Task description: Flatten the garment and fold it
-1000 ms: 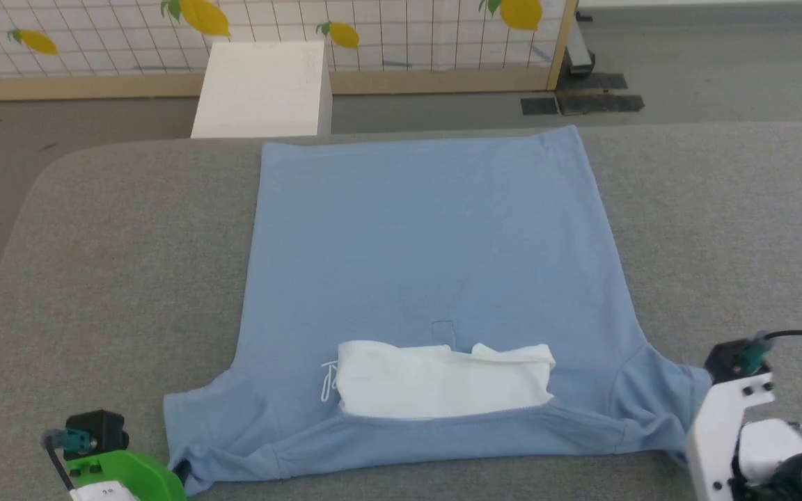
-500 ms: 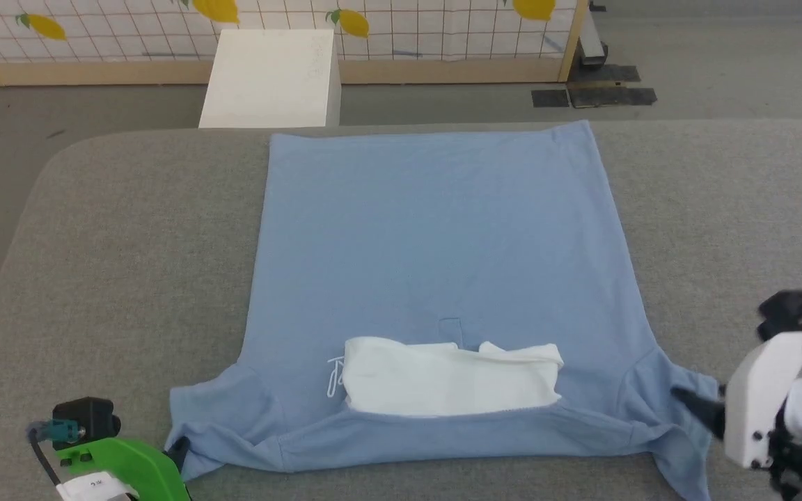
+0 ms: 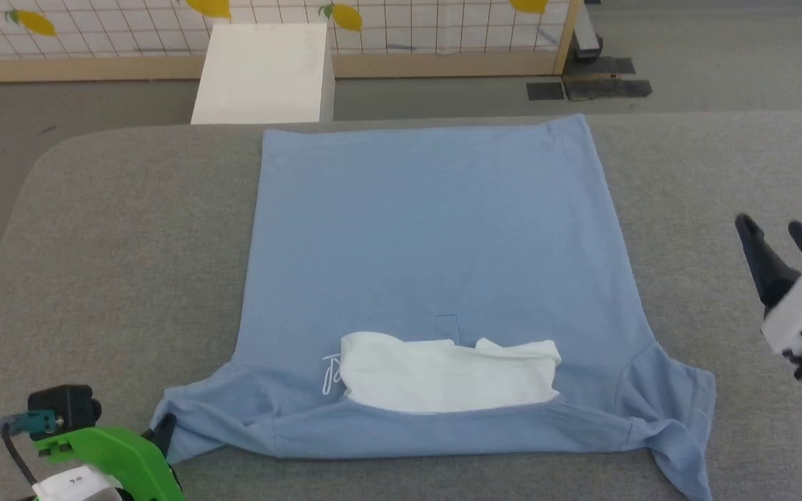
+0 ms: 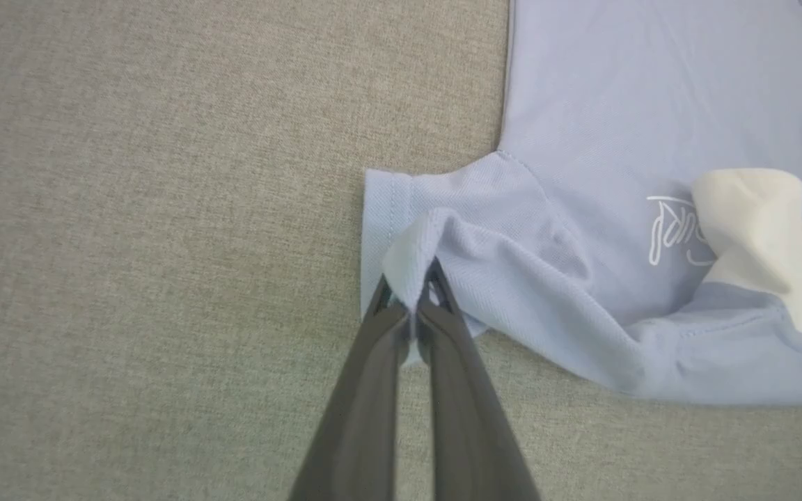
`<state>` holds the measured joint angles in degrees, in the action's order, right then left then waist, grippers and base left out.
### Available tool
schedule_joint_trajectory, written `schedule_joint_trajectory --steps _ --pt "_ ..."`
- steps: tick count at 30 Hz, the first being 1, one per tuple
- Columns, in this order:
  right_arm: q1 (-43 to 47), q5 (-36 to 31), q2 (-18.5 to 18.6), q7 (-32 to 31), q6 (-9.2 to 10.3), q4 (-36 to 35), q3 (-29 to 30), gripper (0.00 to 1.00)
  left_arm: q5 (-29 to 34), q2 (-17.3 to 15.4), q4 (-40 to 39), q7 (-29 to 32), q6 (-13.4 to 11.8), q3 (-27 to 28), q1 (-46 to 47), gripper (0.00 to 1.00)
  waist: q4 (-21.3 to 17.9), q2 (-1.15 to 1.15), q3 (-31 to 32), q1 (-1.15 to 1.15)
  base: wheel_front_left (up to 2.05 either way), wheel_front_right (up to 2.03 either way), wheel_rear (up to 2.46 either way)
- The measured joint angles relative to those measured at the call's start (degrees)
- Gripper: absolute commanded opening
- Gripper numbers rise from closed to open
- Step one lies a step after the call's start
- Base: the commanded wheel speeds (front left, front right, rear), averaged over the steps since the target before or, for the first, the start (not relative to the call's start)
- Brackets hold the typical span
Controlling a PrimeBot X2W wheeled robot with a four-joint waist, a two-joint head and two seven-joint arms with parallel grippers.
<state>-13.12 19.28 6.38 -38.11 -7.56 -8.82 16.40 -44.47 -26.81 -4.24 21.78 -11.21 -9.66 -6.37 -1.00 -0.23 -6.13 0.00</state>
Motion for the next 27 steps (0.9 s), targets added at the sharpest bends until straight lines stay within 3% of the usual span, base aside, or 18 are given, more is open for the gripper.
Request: schedule_joint_trajectory --steps 2,6,12,18,27 --pt "-2.7 -1.7 0.0 2.3 0.0 2.7 -0.5 1.0 0.0 -0.3 -1.0 -0.6 0.2 0.3 0.1 0.0 0.0 0.0 -0.9 0.0 0.0 0.0 0.0" --pt "-10.9 -5.4 1.0 6.6 0.0 8.0 -1.6 1.0 0.6 -1.1 -3.7 -4.0 2.9 0.8 1.8 0.0 0.2 0.0 -3.8 0.0 0.0 0.0 0.0" --pt "-28.1 -12.1 3.1 8.0 -0.01 15.6 -2.0 1.0 1.8 -2.0 -3.4 -10.9 9.1 1.2 8.0 0.0 1.7 0.0 -11.9 0.01 0.0 0.0 0.0" --pt "-39.7 -17.7 4.6 1.4 0.0 20.0 -1.6 1.0 2.0 -2.0 -2.4 -13.7 12.1 1.0 9.9 0.0 3.8 0.0 -19.8 0.01 0.0 0.0 0.0" --pt "-48.3 -24.6 5.6 -11.7 -0.01 22.3 -1.5 1.0 0.0 -2.6 -10.6 -15.0 12.7 3.5 9.9 0.0 6.9 0.0 -30.9 0.02 0.0 0.0 0.0"
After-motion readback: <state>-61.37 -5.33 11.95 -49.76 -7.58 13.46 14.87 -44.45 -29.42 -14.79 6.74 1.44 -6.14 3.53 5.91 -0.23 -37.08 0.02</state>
